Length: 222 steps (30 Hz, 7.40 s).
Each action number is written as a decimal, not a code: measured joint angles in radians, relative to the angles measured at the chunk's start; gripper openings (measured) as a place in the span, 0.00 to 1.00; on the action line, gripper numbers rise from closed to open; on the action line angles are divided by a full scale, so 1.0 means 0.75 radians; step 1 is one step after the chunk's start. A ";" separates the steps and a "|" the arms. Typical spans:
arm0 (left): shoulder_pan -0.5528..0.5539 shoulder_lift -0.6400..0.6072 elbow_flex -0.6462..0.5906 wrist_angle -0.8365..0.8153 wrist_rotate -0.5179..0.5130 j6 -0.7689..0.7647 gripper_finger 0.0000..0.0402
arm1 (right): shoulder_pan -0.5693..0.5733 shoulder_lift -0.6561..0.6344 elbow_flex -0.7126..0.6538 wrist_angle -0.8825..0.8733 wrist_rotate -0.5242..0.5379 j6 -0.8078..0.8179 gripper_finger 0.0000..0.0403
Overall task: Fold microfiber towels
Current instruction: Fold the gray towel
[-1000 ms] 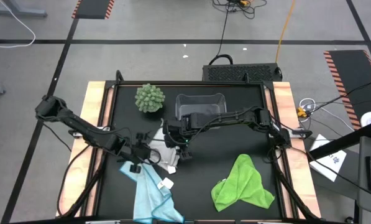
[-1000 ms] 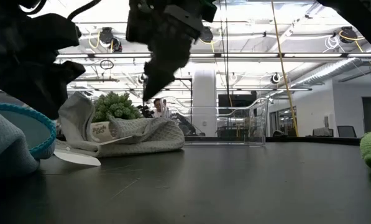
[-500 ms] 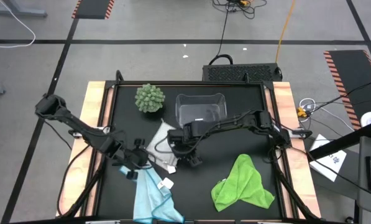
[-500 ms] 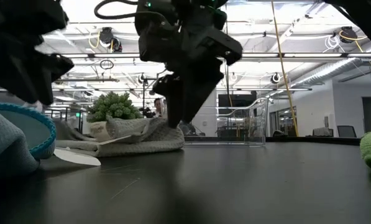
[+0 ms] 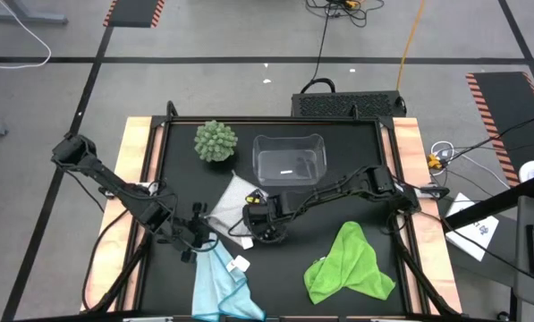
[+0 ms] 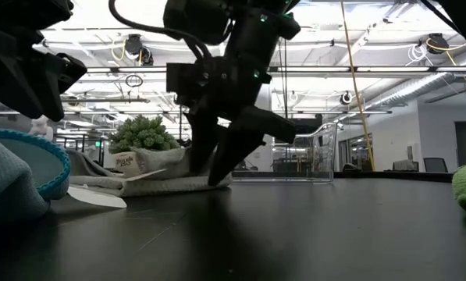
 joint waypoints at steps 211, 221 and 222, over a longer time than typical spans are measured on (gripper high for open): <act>0.212 -0.003 -0.115 0.248 0.126 0.214 0.75 | 0.010 -0.436 -0.417 0.745 -0.155 0.505 0.01; 0.214 0.052 -0.114 0.375 -0.005 -0.031 0.73 | -0.005 -0.435 -0.416 0.782 -0.151 0.504 0.01; 0.214 0.080 -0.115 0.365 -0.006 -0.045 0.73 | -0.005 -0.435 -0.417 0.784 -0.151 0.503 0.01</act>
